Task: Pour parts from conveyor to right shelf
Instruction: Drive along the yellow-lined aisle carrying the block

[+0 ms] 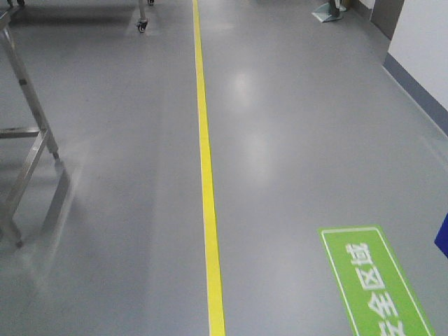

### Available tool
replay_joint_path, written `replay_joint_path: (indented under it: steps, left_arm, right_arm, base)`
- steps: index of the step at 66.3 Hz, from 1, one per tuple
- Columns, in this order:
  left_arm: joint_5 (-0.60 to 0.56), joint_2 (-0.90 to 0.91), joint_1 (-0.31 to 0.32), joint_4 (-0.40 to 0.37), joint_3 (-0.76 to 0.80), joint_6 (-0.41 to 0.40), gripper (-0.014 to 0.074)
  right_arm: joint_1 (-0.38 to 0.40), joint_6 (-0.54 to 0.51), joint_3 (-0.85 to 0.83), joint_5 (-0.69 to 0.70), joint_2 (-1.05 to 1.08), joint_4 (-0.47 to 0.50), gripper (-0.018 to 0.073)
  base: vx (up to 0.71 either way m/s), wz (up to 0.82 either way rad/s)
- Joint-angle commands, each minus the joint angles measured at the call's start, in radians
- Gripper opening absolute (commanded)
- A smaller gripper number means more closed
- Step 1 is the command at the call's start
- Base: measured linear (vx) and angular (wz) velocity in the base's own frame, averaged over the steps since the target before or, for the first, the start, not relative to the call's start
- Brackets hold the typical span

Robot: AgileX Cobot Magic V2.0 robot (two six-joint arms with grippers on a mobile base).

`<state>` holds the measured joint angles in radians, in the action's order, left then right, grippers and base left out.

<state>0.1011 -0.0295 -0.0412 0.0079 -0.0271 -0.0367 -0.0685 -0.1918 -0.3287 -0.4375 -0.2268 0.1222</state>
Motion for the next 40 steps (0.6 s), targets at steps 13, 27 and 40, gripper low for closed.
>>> replay_joint_path:
  steps: [13,27,40]
  left_arm:
    - [-0.079,-0.017,0.005,-0.008,0.020,-0.008,-0.0006]
    - [-0.079,-0.017,0.005,-0.008,0.020,-0.008,-0.0006]
    - [-0.079,-0.017,0.005,-0.008,0.020,-0.008,-0.0006]
  right_arm:
    - [0.002,-0.008,-0.029,0.078,-0.009,0.001,-0.0005]
    - [0.002,-0.008,-0.029,0.077,-0.009,0.001,-0.0005]
    - [0.002,-0.008,-0.029,0.077,-0.009,0.001,-0.0005]
  base:
    - [0.81,0.02]
    - [0.78,0.08]
    - [0.77,0.12]
